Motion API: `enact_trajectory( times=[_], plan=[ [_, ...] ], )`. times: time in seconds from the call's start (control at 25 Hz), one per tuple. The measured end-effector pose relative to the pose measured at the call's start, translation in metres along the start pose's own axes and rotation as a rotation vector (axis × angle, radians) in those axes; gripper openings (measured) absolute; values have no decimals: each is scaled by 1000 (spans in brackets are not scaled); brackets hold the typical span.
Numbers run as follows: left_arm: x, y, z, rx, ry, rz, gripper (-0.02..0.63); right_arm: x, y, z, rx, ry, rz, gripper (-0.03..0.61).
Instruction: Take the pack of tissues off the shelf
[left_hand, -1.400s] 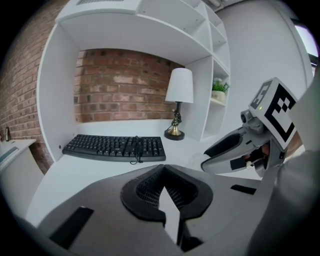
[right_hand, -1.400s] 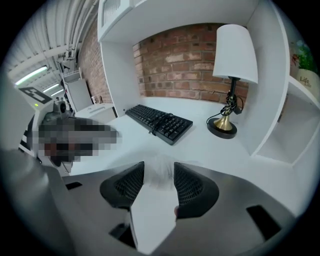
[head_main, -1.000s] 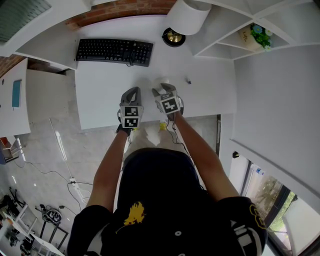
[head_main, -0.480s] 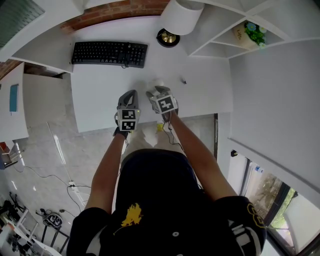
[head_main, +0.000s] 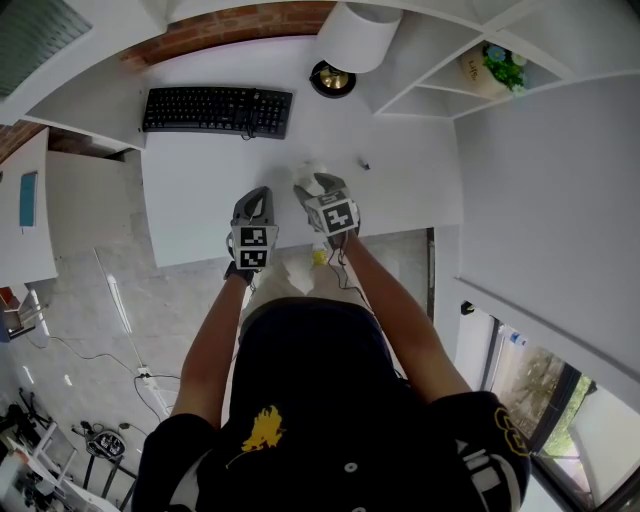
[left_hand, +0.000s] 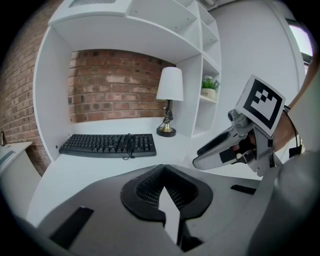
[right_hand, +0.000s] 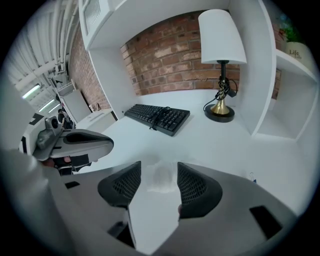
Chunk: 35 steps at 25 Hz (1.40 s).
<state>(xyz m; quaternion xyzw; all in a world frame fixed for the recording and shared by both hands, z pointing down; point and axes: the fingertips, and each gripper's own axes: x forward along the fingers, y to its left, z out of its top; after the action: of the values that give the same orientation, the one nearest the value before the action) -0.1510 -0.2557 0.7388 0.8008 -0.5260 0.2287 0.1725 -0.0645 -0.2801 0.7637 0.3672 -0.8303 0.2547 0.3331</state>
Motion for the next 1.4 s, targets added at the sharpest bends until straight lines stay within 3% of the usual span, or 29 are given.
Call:
enact_trajectory(
  times=[0.08,0.16,0.24,0.28,0.48,0.72,0.96,1.2,1.4],
  plan=[
    [-3,3,3,-4,-5,8,17,-9,-6,6,-3,-26,-25,172],
    [-6,7,8,-17,-13,16,17,-19,-14,12,12,-51,-47,147],
    [-11,8,18,-46,-34,16,17,-35,-20,22,39,-93,-76,18],
    [-13,7,25,-56,-46,11,17,-42,-22,29,42,-119,-88,3],
    [-20,8,67,-42,-104,20,17,-76,-20,77,0,-238,-97,3],
    [-38,26,146,-31,-231,69,17,-111,-4,140,-61,-360,-20,2],
    [-68,33,223,37,-361,106,17,-185,-17,202,-117,-544,-76,2],
    [-114,46,258,85,-449,163,17,-257,-31,239,-131,-694,-146,2],
    [-146,60,266,90,-492,212,17,-291,-24,234,-197,-734,-159,2]
  ],
)
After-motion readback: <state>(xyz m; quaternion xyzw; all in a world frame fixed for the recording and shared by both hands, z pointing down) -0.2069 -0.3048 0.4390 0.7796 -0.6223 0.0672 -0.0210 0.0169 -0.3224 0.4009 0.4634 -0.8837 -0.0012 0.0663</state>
